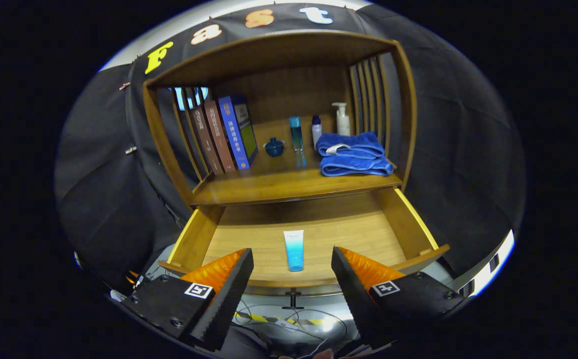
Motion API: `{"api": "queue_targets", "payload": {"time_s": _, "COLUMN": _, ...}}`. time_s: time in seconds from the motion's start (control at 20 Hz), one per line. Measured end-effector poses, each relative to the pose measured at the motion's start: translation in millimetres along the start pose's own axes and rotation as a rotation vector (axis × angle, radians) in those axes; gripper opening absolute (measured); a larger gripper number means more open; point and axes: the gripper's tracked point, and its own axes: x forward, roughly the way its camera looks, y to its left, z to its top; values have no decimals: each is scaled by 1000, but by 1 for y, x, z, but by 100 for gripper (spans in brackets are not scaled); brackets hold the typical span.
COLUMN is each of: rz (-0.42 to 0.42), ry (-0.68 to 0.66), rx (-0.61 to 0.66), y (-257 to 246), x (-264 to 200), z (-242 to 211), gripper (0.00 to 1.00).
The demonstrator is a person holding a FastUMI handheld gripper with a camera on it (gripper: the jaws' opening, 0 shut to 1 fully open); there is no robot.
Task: Pull open the drawer, take out the items inside it, and place them on the countertop above the cabinet.
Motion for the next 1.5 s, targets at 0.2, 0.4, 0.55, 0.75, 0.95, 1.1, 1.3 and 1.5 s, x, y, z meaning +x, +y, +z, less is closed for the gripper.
{"api": "queue_targets", "payload": {"time_s": 0.2, "rz": -21, "ry": 224, "rx": -38, "y": 4, "x": 57, "z": -7, "gripper": 100}}
{"api": "queue_targets", "payload": {"time_s": 0.4, "rz": 6, "ry": 436, "rx": 25, "y": 16, "x": 110, "z": -35, "gripper": 100}}
{"api": "queue_targets", "payload": {"time_s": 0.55, "rz": -3, "ry": 552, "rx": 44, "y": 12, "x": 139, "z": -55, "gripper": 100}}
{"api": "queue_targets", "payload": {"time_s": 0.75, "rz": -39, "ry": 634, "rx": 47, "y": 2, "x": 169, "z": -73, "gripper": 100}}
{"api": "queue_targets", "payload": {"time_s": 0.95, "rz": -85, "ry": 710, "rx": -9, "y": -8, "x": 182, "z": -91, "gripper": 86}}
{"api": "queue_targets", "payload": {"time_s": 1.1, "rz": -106, "ry": 766, "rx": -16, "y": -14, "x": 188, "z": -105, "gripper": 62}}
{"api": "queue_targets", "payload": {"time_s": 1.3, "rz": -94, "ry": 745, "rx": -4, "y": -13, "x": 188, "z": -97, "gripper": 44}}
{"api": "queue_targets", "payload": {"time_s": 1.5, "rz": -59, "ry": 737, "rx": 24, "y": -10, "x": 182, "z": -97, "gripper": 34}}
